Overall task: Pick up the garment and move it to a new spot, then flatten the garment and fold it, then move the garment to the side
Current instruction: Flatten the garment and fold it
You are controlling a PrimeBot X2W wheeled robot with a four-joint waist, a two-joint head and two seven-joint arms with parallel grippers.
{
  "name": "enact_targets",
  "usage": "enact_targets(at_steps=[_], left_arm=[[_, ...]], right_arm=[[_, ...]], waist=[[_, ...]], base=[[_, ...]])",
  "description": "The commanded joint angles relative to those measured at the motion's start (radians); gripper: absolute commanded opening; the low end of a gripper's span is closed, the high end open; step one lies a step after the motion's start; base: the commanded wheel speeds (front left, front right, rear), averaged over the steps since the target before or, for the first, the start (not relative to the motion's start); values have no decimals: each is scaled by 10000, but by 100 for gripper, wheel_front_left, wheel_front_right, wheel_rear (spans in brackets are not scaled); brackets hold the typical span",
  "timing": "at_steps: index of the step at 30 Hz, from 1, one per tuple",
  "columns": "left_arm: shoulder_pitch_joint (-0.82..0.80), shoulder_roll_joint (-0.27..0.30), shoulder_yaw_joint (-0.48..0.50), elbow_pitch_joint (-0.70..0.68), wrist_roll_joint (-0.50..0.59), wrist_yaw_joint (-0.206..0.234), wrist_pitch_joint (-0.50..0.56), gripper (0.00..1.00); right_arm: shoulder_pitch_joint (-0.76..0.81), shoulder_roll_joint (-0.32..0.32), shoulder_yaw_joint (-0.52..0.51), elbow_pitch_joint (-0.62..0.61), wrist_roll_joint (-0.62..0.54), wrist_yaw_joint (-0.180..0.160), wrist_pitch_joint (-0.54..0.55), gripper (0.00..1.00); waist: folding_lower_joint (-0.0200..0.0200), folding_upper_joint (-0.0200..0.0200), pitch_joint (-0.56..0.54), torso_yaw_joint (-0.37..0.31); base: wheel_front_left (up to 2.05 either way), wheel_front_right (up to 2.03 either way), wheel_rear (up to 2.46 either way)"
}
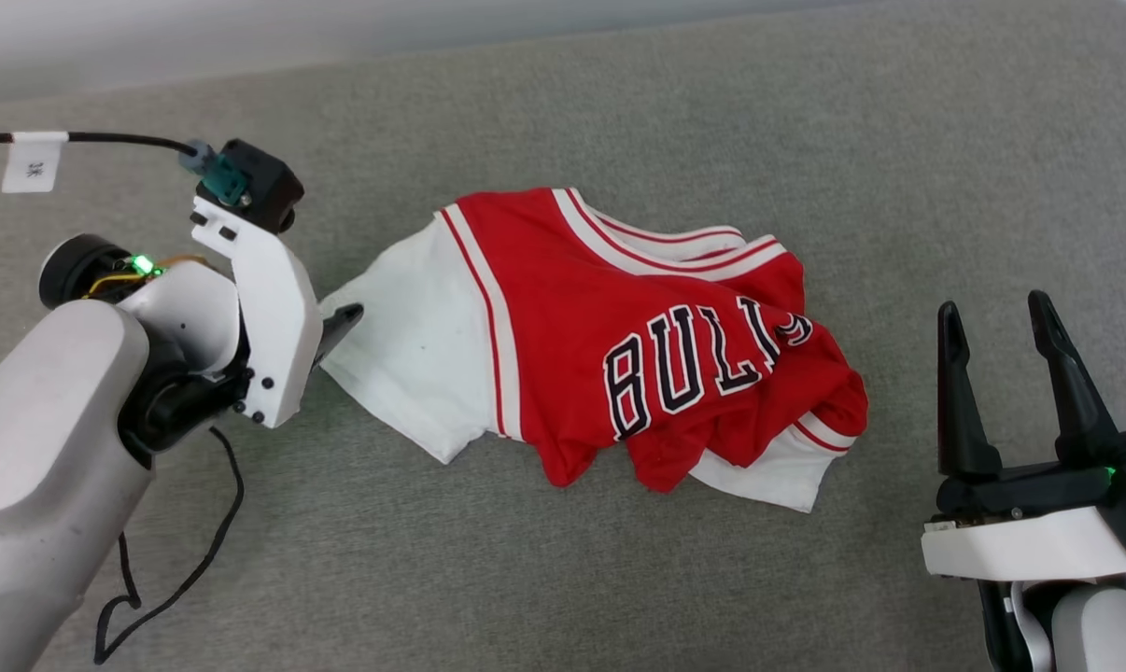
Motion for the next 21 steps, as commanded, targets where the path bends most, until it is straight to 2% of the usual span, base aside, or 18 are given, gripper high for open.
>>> enact_targets(at_steps=[1, 8, 9, 10, 16, 21], left_arm=[[-95, 79, -142, 194, -27, -5, 189, 100], [-220, 295, -624, 902, -130, -8, 416, 100], [-153, 299, -757, 975, -154, -10, 504, 95], [-79, 289, -901, 1012, -228, -10, 599, 0], [-12, 275, -944, 1191, -496, -6, 42, 0], [36, 509, -506, 1406, -351, 30, -1342, 0]], right_arm=[[-140, 13, 50, -36, 46, -3, -20, 100], [-266, 13, 130, -101, 115, -3, -20, 100], [-266, 13, 110, -102, 109, -3, -20, 100], [-268, 13, 97, -103, 83, -3, -20, 100], [-315, 13, 113, -30, -90, -3, -20, 100], [-210, 13, 163, 111, -179, -3, -20, 100]], waist=[[-2, -1, 360, -254], [-2, -1, 789, -421], [-2, -1, 822, -411], [-2, -1, 848, -394], [-2, -1, 747, -138], [-2, -1, 278, 119]], base=[[0, 0, 0], [0, 0, 0], [0, 0, 0], [0, 0, 0], [0, 0, 0], [0, 0, 0]])
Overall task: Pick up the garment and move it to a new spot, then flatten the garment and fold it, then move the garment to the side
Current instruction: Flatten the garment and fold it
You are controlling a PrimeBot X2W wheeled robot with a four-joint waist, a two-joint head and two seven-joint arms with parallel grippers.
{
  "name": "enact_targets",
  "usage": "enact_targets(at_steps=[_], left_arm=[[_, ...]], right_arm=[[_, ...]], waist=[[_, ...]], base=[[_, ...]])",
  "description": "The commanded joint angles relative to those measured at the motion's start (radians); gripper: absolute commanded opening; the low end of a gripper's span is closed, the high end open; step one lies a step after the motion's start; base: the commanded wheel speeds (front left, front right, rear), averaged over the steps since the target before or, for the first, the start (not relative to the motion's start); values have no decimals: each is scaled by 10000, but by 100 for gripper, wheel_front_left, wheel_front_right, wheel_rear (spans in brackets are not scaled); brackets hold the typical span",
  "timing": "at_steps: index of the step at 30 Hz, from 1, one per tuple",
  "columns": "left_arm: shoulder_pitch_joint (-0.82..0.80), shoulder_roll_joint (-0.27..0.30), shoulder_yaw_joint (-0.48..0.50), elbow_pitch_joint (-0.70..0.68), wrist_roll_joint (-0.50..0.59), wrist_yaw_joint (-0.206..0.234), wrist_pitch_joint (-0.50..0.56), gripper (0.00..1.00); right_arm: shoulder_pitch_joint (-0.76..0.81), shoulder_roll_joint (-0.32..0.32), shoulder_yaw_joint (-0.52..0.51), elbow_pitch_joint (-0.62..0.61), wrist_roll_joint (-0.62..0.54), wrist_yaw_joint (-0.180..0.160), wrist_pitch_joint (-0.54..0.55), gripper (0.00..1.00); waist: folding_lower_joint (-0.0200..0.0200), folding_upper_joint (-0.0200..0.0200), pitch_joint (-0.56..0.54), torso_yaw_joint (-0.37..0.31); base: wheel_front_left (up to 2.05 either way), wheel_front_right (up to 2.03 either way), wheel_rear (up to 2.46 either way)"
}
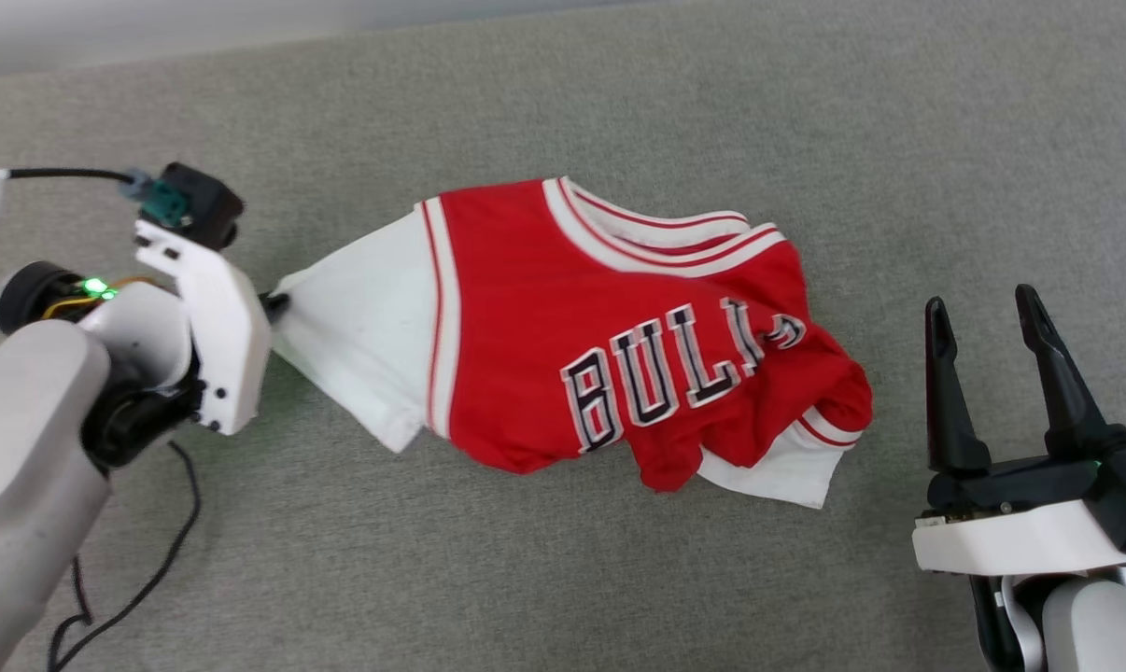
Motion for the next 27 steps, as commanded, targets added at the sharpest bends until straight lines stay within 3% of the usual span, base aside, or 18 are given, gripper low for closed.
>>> enact_targets(at_steps=[1, 12, 19, 20, 21, 27], left_arm=[[225, 197, 102, 194, 88, 33, -350, 0], [1057, 1140, 1199, 808, -186, 593, -2396, 0], [1642, 922, 1135, 1464, -222, 509, -3076, 0], [1700, 832, 1110, 1552, -207, 487, -3218, 34], [1732, 744, 1101, 1590, -180, 480, -3421, 100], [2136, 190, 1163, 1412, 138, 507, -5256, 100]], right_arm=[[47, 12, 10, 38, -87, -3, -20, 100], [419, 13, 118, 176, -310, -3, -20, 100], [428, 13, 183, 212, -362, -3, -20, 100], [446, 12, 180, 225, -377, -3, -20, 100], [465, 12, 160, 235, -397, -3, -20, 100], [566, 13, 42, 317, -461, -3, -20, 100]], waist=[[-1, 0, -314, 210], [-1, 0, -1118, 823], [-1, 0, -1259, 1139], [-1, 0, -1288, 1189], [-1, 0, -1324, 1236], [-1, 0, -1794, 1520]], base=[[0, 0, 0], [0, 0, 0], [0, 0, 0], [0, 0, 0], [0, 0, 0], [0, 0, 0]])
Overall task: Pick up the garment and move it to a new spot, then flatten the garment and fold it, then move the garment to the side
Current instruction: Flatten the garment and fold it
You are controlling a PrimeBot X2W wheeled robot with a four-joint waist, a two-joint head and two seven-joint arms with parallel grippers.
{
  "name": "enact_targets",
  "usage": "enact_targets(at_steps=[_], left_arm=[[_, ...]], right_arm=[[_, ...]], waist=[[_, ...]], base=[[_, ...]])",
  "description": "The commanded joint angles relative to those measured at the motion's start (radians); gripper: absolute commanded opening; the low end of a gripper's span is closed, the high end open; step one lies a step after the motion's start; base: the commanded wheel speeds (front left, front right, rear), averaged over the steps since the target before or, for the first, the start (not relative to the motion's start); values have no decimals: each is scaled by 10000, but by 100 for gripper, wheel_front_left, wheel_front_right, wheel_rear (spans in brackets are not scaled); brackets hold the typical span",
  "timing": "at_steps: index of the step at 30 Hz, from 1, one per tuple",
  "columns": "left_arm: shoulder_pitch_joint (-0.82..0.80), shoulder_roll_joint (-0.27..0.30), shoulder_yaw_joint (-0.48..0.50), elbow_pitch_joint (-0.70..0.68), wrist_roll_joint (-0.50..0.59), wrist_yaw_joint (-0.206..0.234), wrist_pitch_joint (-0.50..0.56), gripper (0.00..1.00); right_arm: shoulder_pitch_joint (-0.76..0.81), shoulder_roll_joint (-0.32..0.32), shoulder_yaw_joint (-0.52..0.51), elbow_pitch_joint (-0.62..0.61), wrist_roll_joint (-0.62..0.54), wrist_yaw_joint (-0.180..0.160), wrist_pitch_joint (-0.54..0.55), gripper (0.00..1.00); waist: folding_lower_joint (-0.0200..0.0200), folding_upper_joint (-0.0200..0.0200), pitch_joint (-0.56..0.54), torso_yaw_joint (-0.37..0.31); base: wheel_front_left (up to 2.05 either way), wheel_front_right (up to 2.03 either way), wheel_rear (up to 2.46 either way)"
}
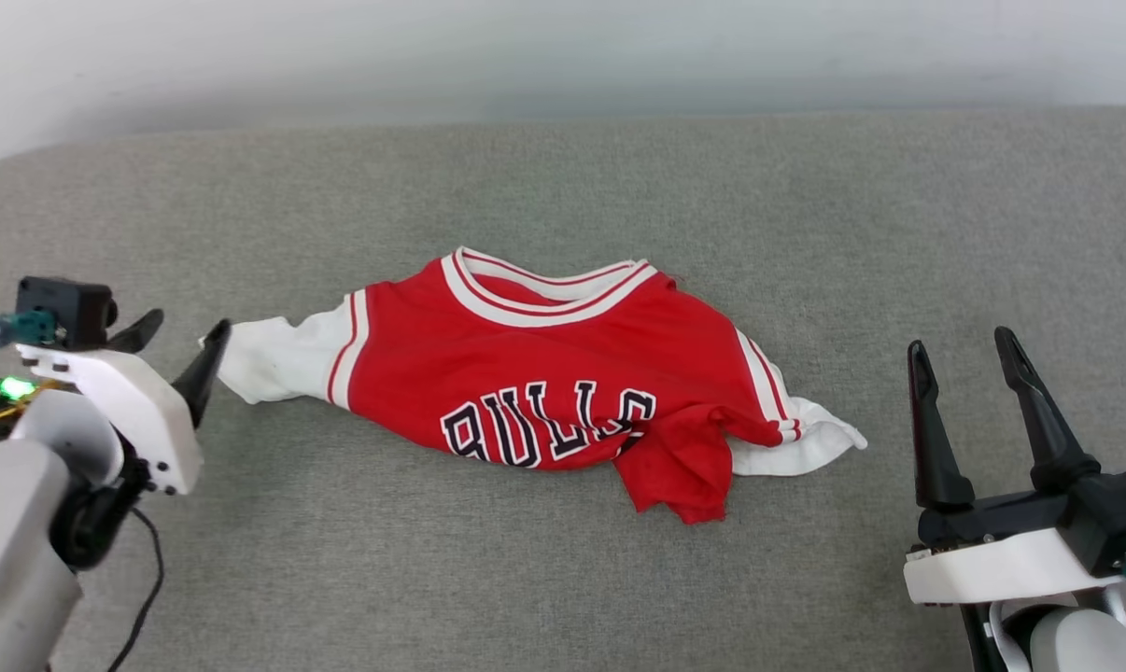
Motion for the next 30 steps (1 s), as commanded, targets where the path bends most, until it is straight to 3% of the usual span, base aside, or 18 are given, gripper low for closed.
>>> enact_targets(at_steps=[1, 5, 11, 16, 20, 25, 30], left_arm=[[235, -170, 108, -236, 173, 32, -801, 100], [880, -475, 426, -818, 424, 298, -2819, 100], [2036, -881, 1102, -2194, 934, 971, -3639, 100], [3925, -1875, 2572, -4504, 2341, 1576, -3650, 100], [5110, -2572, 2970, -5266, 3127, 1473, -3653, 100], [5543, -2944, 2567, -5253, 3644, 1050, -3632, 100], [4933, -3113, 1426, -5302, 3630, 400, -2090, 100]], right_arm=[[134, 14, -39, 20, -55, -3, -20, 100], [303, 14, -158, 90, -79, -3, -20, 100], [601, 14, -219, 113, -117, -3, -20, 100], [785, 15, -256, 66, -111, -3, -20, 100], [803, 14, -190, 33, -129, -3, -20, 100], [767, 15, -132, 50, -154, -3, -20, 100], [649, 14, 3, 9, -196, -3, -20, 100]], waist=[[-1, 0, -317, 182], [-1, 0, -808, 397], [-1, 0, -1260, 691], [-1, 0, -1440, 924], [-1, 0, -1455, 1012], [-1, 0, -1399, 1021], [-1, 0, -1096, 835]], base=[[0, 0, 0], [0, 0, 0], [0, 0, 0], [0, 0, 0], [0, 0, 0], [0, 0, 0], [0, 0, 0]])
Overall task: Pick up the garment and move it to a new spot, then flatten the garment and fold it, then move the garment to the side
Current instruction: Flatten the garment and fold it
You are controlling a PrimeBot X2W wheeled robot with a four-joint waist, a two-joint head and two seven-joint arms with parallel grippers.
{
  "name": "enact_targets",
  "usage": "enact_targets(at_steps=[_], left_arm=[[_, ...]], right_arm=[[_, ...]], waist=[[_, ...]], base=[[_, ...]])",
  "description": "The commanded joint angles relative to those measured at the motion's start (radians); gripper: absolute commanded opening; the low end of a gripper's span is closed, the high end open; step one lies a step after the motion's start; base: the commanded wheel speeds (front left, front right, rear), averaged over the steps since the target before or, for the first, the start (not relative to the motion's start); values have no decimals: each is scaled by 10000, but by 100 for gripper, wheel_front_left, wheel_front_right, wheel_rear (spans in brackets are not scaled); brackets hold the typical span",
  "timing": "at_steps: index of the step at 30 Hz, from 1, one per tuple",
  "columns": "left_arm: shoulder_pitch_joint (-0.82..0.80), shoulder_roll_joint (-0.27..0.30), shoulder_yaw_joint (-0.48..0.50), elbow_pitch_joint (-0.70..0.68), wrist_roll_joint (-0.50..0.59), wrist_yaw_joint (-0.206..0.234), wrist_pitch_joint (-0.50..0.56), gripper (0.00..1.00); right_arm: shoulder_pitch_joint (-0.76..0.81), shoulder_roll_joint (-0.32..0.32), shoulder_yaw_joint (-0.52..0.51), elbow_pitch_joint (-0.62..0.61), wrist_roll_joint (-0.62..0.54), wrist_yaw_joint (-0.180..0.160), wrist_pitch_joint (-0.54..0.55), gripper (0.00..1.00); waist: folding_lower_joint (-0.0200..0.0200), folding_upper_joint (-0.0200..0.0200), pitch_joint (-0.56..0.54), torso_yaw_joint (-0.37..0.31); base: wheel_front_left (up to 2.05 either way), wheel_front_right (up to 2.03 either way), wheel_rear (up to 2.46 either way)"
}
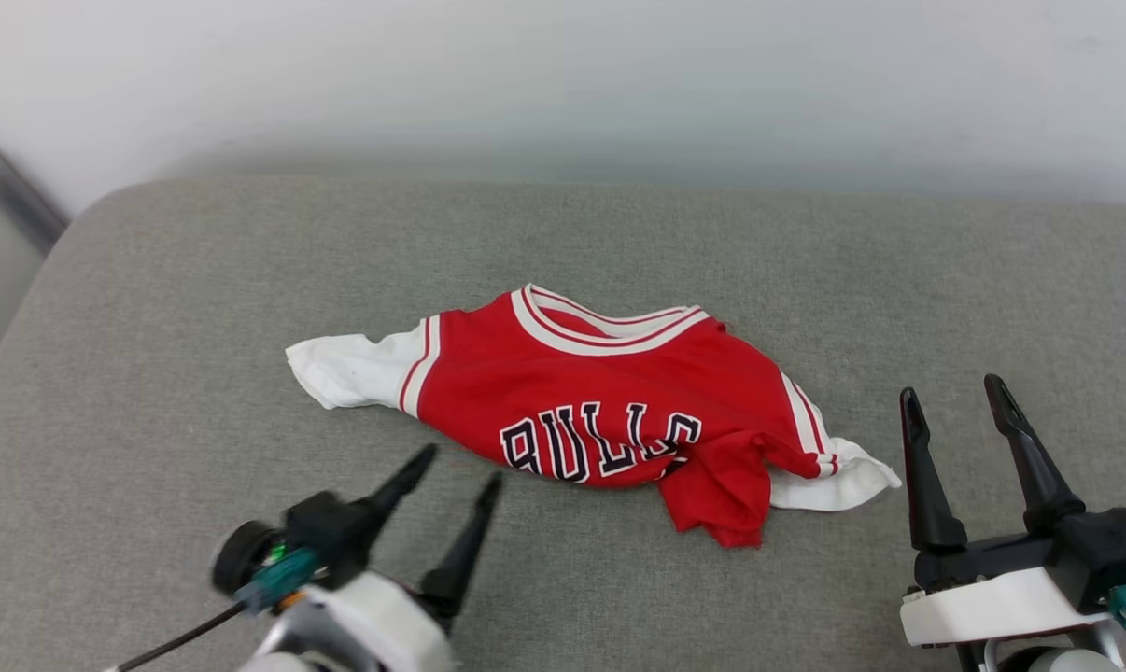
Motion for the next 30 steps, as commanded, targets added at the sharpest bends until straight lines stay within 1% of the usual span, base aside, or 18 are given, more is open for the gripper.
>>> enact_targets(at_steps=[1, 3, 7, 9, 14, 19, 23, 27, 28, 29, 30], left_arm=[[-328, -158, -300, -84, -23, -131, 498, 100], [-626, -344, -754, -77, -286, -337, 1403, 100], [-1608, -353, -1684, 168, -260, -664, 3122, 100], [-2049, -592, -2048, 245, -373, -742, 3699, 100], [-3069, -933, -2680, 566, -607, -839, 4926, 100], [-3763, -1193, -2960, 1147, -581, -866, 5344, 100], [-4220, -1347, -3146, 1729, -484, -897, 5184, 100], [-4485, -1508, -3370, 2303, -615, -906, 5001, 100], [-4508, -1537, -3478, 2425, -657, -906, 4993, 70], [-4538, -1564, -3556, 2529, -716, -914, 4963, 31], [-4553, -1594, -3651, 2617, -795, -920, 4937, 0]], right_arm=[[-116, 10, 5, -41, -87, -3, -20, 100], [-162, 10, -12, -74, -98, -3, -20, 100], [-295, 11, 21, -128, -200, -3, -20, 100], [-393, 10, -6, -162, -195, -3, -20, 100], [-540, 11, -22, -195, -156, -3, -20, 100], [-665, 11, 74, -254, -74, -3, -20, 100], [-764, 12, 133, -271, -70, -3, -20, 100], [-810, 12, 152, -295, -101, -3, -20, 100], [-800, 12, 146, -297, -113, -3, -20, 100], [-795, 12, 146, -302, -127, -3, -20, 100], [-803, 12, 143, -304, -137, -3, -20, 100]], waist=[[1, 0, 188, -130], [1, 0, 357, -223], [1, 0, 778, -472], [1, 0, 986, -600], [1, 0, 1440, -872], [1, 0, 1817, -1090], [1, 0, 2022, -1191], [1, 0, 2160, -1230], [1, 0, 2183, -1236], [1, 0, 2205, -1239], [1, 0, 2222, -1237]], base=[[0, 0, 0], [0, 0, 0], [0, 0, 0], [0, 0, 0], [0, 0, 0], [0, 0, 0], [0, 0, 0], [0, 0, 0], [0, 0, 0], [0, 0, 0], [0, 0, 0]])
